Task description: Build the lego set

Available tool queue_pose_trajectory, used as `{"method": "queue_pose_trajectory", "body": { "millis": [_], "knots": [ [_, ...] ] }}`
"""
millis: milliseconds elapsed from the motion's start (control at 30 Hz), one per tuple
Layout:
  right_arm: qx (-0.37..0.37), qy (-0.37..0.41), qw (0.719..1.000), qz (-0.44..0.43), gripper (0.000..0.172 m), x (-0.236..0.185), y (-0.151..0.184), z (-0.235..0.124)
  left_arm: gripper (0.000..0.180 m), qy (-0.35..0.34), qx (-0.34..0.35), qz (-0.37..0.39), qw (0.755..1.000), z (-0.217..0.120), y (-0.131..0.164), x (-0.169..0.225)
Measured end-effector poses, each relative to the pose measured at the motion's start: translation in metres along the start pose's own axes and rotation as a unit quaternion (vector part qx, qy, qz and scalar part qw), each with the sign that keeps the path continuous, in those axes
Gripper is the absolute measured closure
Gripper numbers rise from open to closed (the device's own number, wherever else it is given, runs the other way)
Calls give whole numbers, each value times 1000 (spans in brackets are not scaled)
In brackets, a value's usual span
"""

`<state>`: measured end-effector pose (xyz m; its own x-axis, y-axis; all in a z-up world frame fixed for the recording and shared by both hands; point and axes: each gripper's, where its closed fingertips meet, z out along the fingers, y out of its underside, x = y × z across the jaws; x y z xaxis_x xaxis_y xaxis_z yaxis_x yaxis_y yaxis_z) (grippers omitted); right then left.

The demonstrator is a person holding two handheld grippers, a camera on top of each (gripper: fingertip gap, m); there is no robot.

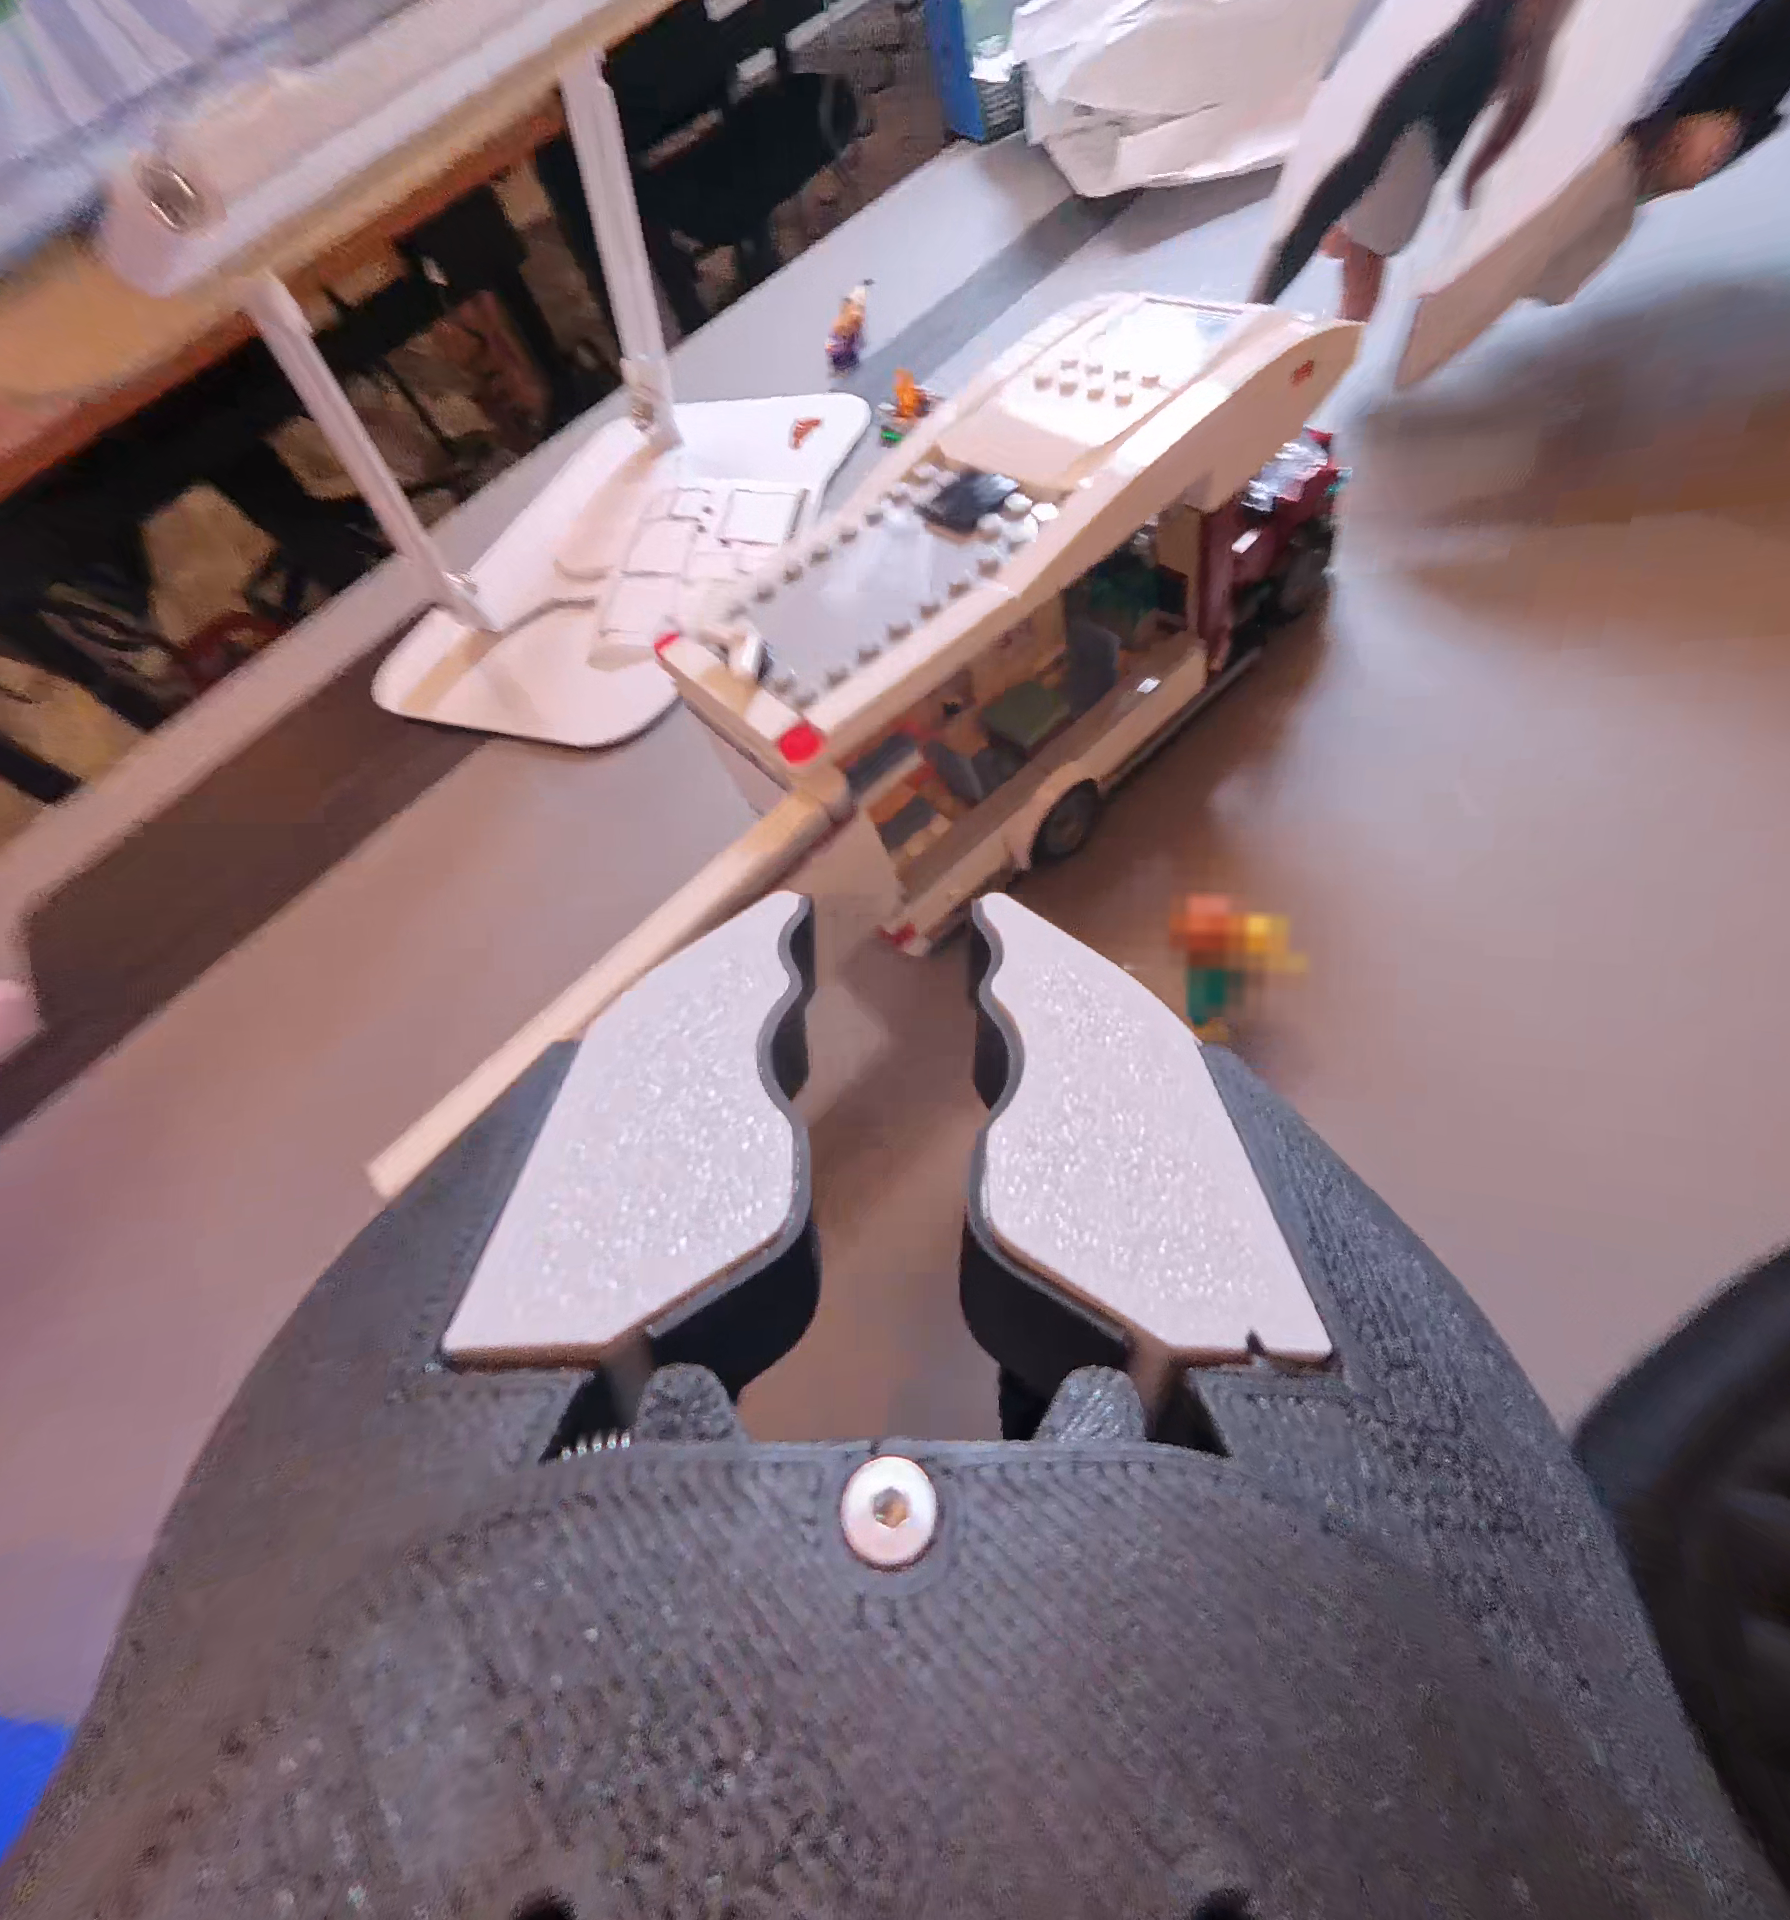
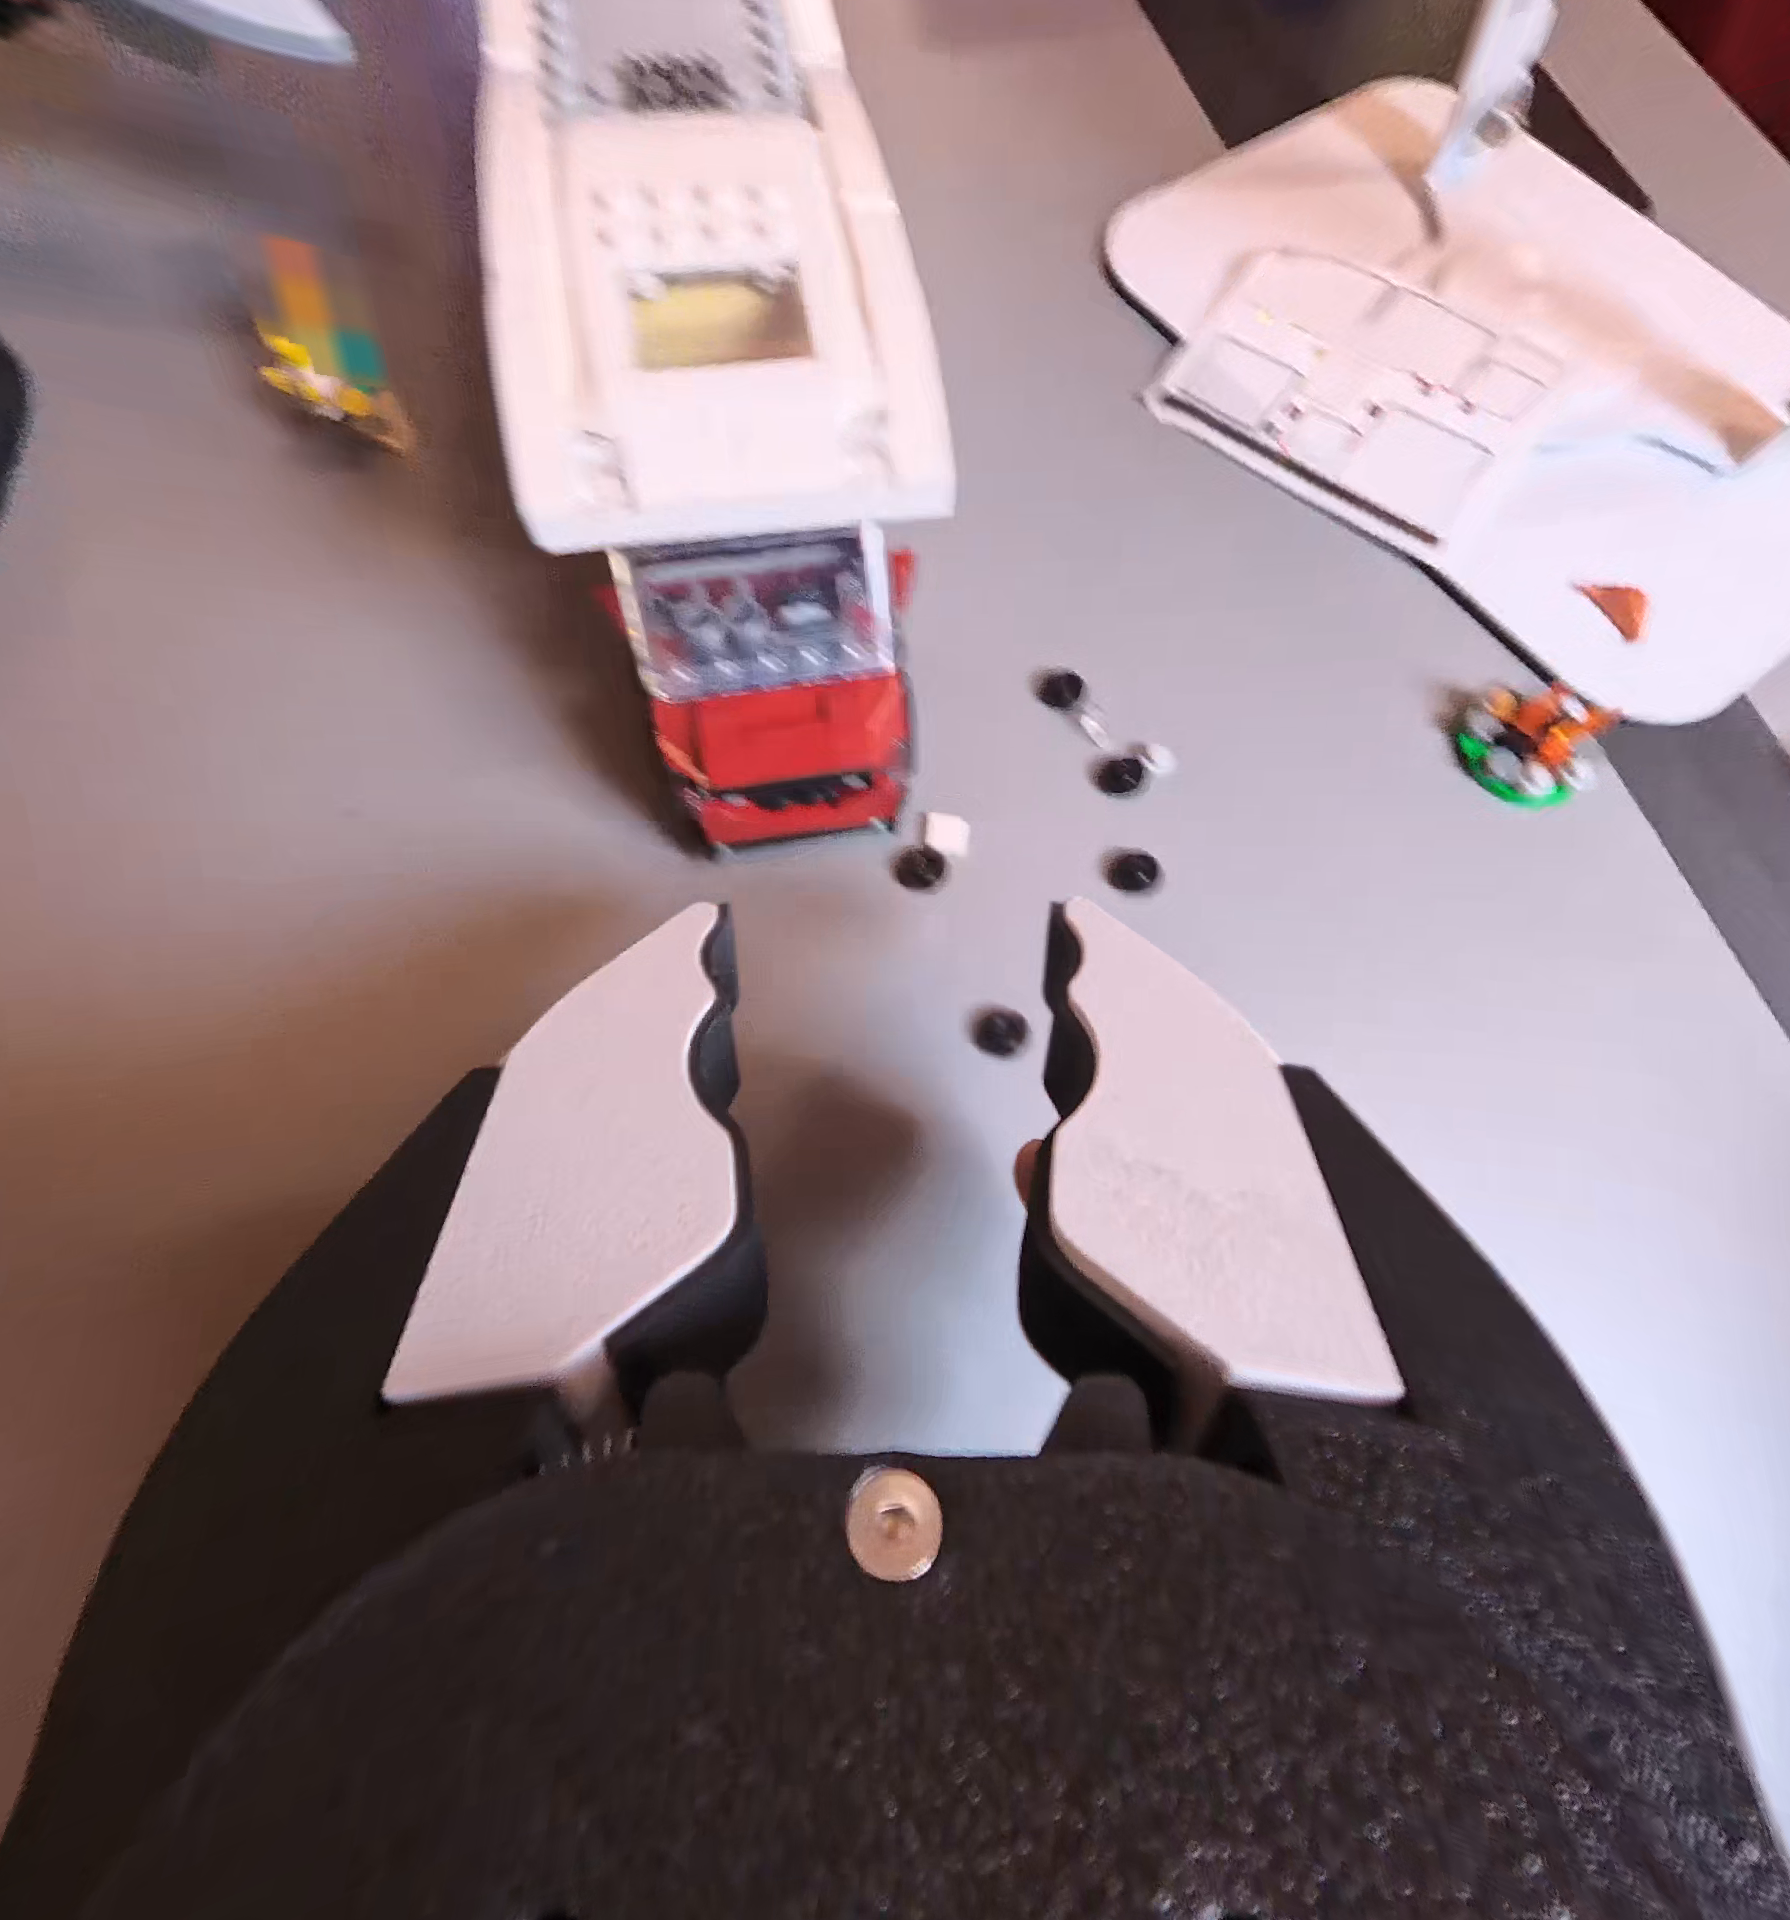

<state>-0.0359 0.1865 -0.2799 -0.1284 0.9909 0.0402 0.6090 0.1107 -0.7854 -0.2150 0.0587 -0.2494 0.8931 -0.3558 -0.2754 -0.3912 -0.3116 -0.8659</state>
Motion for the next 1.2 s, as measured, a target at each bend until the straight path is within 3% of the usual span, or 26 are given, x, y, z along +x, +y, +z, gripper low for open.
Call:
{"method": "queue_pose_trajectory", "body": {
  "millis": [100, 233, 300, 367, 433, 667, 833, 933, 1033, 1200],
  "knots": [
    [2, -1, 999, -38, 98, -16, -22, 14, 146, -48, -7, 76, 996, 7, -23, -13],
    [-36, 21, 995, -86, 88, -13, -32, 43, 118, -34, -106, 128, 985, 38, -23, -22],
    [-51, 9, 995, -87, 95, -13, -32, 52, 112, -11, -148, 129, 980, 54, -13, -22],
    [-53, -21, 994, -93, 114, -20, -33, 54, 116, -11, -163, 133, 978, 64, -9, -24],
    [-48, -5, 994, -96, 114, -17, -35, 57, 116, -23, -170, 138, 976, 66, -9, -30],
    [-26, -2, 997, -77, 115, -10, -41, 61, 121, -33, -154, 132, 979, 70, -8, -41],
    [41, -20, 999, -4, 118, 15, -53, 20, 123, -38, -135, 117, 983, 70, -6, -41],
    [4, 42, 999, 4, 125, 55, -28, 9, 122, -49, -122, 124, 984, 69, -7, -41],
    [-33, 37, 999, 5, 125, 61, -5, 11, 122, -67, -111, 132, 983, 69, -8, -40],
    [-26, 73, 997, -3, 125, 72, 7, 11, 123, -88, -97, 129, 983, 62, -12, -36]
  ]
}}
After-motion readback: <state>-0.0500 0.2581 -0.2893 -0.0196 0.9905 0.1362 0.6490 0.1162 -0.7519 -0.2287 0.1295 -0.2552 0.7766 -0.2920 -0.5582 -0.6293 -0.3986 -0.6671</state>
